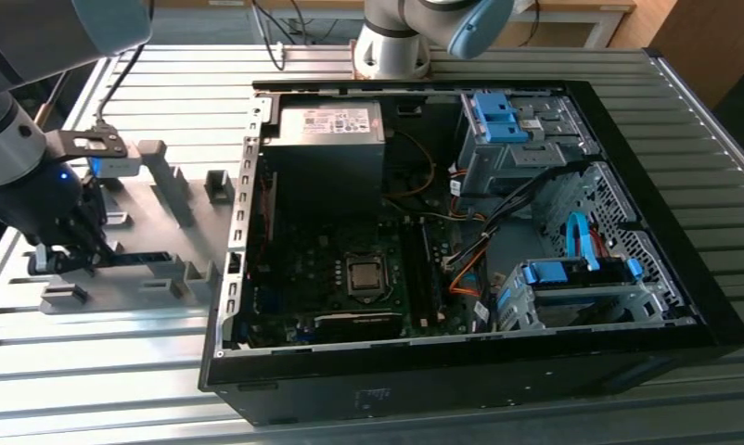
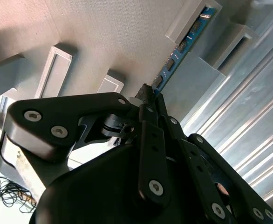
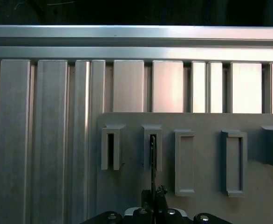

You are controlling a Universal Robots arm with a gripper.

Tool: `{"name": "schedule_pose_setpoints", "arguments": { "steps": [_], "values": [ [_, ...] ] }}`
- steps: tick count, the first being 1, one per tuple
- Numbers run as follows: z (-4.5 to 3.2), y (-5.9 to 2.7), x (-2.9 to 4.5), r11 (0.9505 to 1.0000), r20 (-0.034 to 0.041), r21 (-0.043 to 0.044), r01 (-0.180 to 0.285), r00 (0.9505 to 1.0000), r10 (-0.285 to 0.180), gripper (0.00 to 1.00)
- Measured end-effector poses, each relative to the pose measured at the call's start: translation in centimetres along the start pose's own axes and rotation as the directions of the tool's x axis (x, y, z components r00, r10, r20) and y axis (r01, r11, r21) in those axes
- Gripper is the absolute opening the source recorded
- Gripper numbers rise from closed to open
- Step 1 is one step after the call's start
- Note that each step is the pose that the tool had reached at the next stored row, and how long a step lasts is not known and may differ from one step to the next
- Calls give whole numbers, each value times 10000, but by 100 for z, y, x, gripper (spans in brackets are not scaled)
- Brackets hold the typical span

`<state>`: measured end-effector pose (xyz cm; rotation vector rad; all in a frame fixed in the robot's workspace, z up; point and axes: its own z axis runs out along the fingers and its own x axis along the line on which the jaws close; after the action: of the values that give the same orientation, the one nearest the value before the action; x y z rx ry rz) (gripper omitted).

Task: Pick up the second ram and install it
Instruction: 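Pick up the second ram and move it above second insertion slot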

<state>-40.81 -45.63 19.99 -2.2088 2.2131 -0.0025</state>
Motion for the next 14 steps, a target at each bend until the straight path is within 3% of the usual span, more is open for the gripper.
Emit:
{"name": "schedule_pose_setpoints", "arguments": {
  "steps": [14],
  "values": [
    [-63,-1,0,10000,-1,2,0,10000,0,14]
  ]
}}
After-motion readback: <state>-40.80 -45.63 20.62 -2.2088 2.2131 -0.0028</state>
